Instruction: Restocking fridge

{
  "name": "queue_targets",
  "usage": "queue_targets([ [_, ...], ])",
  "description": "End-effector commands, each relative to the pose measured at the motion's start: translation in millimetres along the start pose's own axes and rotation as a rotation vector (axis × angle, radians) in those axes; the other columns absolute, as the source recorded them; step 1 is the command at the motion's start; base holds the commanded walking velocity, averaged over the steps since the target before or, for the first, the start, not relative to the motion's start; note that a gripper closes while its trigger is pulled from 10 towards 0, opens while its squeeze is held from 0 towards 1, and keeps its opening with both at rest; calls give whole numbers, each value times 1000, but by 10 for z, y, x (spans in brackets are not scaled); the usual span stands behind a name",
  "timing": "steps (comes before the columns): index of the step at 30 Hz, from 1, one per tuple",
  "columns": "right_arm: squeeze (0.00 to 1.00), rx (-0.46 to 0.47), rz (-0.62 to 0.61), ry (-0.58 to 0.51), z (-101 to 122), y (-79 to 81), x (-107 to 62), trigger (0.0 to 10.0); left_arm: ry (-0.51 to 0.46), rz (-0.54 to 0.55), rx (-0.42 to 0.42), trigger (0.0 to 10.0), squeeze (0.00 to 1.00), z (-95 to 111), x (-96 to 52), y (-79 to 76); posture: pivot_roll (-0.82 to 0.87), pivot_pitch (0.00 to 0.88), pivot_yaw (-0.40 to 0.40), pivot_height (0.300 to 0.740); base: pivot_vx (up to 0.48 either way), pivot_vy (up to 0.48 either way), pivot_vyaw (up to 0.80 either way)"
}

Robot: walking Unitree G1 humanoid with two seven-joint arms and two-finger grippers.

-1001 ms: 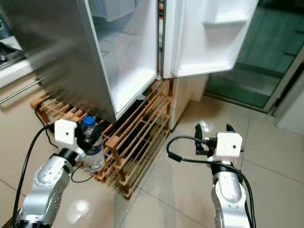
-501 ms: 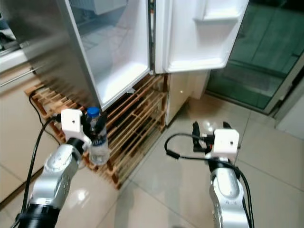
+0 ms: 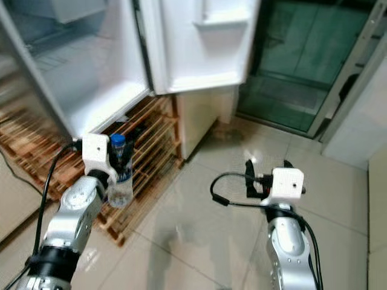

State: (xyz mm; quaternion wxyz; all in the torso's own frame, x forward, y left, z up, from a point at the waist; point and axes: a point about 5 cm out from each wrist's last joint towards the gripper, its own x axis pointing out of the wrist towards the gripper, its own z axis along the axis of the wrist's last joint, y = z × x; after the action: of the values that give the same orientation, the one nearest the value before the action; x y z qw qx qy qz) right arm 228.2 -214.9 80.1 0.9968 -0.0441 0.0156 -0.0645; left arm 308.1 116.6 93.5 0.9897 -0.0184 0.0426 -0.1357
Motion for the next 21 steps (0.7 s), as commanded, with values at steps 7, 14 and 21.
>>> queue_targets([
  [7,0,18,26,-26,62,108,53,10000,-60,35,36,10000,0,132,9,161,-115,0,64,740,346,-329,613],
  [14,0,9,17,-18,42,95,60,10000,-72,1,49,10000,0,145,25,103,-120,0,70,740,359,-314,597],
  [21,0,-2,17,-5,26,85,75,10000,-65,27,8,10000,0,139,60,139,-124,0,69,740,394,-266,536],
])
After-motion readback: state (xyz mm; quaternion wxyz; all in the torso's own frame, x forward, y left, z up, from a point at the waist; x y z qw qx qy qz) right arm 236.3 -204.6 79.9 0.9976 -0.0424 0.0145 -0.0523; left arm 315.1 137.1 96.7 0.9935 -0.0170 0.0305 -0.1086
